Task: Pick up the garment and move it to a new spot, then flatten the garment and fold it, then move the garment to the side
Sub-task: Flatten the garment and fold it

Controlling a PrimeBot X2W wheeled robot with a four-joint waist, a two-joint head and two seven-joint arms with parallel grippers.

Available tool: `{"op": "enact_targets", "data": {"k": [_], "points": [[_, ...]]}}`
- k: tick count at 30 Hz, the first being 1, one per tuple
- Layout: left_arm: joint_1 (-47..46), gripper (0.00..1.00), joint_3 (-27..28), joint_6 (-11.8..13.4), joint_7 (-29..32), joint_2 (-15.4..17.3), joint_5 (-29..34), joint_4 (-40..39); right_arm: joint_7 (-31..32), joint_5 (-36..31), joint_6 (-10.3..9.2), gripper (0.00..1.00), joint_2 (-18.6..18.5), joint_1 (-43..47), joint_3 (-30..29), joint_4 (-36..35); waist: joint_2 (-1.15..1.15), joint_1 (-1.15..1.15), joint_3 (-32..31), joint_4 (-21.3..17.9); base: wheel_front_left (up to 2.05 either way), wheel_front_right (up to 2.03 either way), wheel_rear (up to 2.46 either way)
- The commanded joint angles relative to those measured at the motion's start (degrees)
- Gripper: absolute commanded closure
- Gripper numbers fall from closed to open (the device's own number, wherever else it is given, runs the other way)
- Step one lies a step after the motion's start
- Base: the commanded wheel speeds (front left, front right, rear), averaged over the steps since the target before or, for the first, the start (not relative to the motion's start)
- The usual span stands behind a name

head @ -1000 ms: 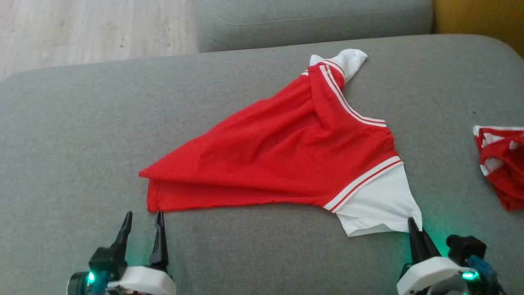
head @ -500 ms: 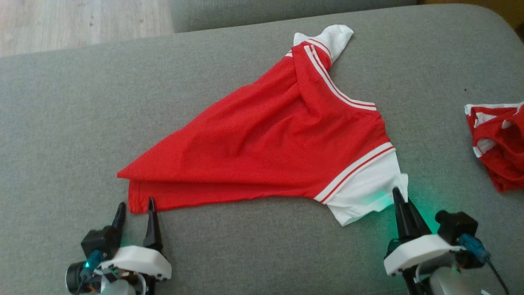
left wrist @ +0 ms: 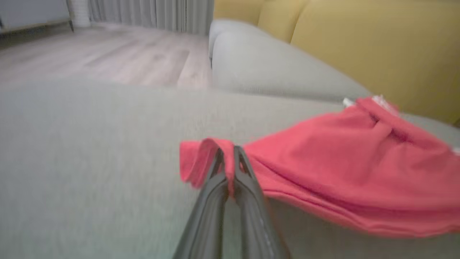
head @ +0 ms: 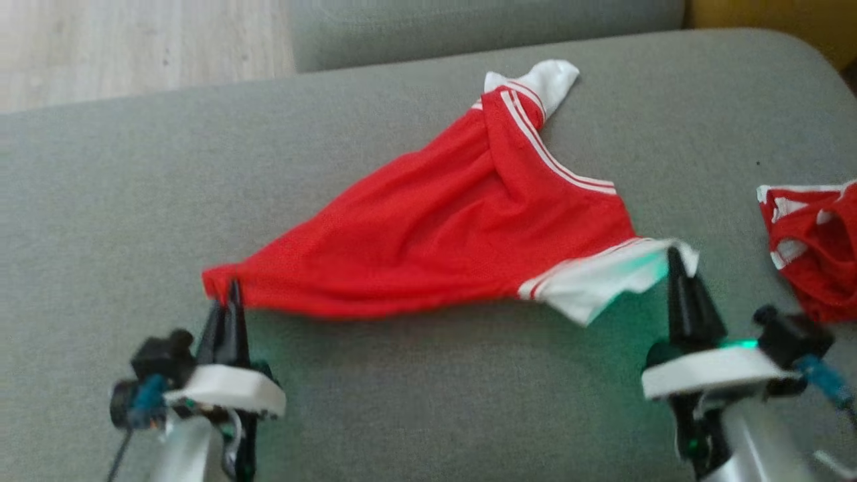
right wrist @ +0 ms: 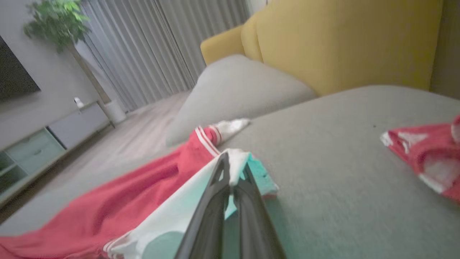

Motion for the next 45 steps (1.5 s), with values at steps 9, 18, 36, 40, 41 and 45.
{"op": "enact_targets", "data": {"k": [9,18,36,40,41,45], "points": [[-7.72,1.0,3.04,-1.83,0.8,7.96,0.54,-20.52,0.55,8.97,-0.05,1.0,-6.48,-13.94,-1.65,-14.74,0.0,0.0,-7.34,2.41,0.0,0.0,0.0],[-20.36,1.0,1.61,-2.12,13.96,16.51,-2.16,-36.62,12.71,11.15,-0.05,1.0,-12.03,-32.32,-2.96,-25.18,0.0,0.0,-6.81,2.99,0.0,0.0,0.0],[-40.39,1.0,-0.25,4.44,6.35,14.76,3.35,-20.39,2.61,3.17,-0.05,1.0,-10.44,-62.65,-1.74,4.16,0.0,0.0,8.65,2.29,0.0,0.0,0.0],[-40.14,1.0,0.08,5.13,2.17,14.4,3.46,-16.9,1.04,4.77,-0.05,1.0,-10.56,-62.62,-1.29,7.32,0.0,0.0,8.25,1.7,0.0,0.0,0.0],[-38.97,1.0,0.41,5.34,1.65,14.2,3.12,-16.0,0.89,5.32,-0.05,1.0,-10.79,-61.33,-0.77,7.86,0.0,0.0,8.02,1.51,0.0,0.0,0.0],[-33.3,1.0,1.21,5.83,0.43,13.49,2.34,-13.68,0.52,7.82,-0.05,1.0,-11.3,-54.81,0.18,8.32,0.0,0.0,7.27,1.06,0.0,0.0,0.0]]}}
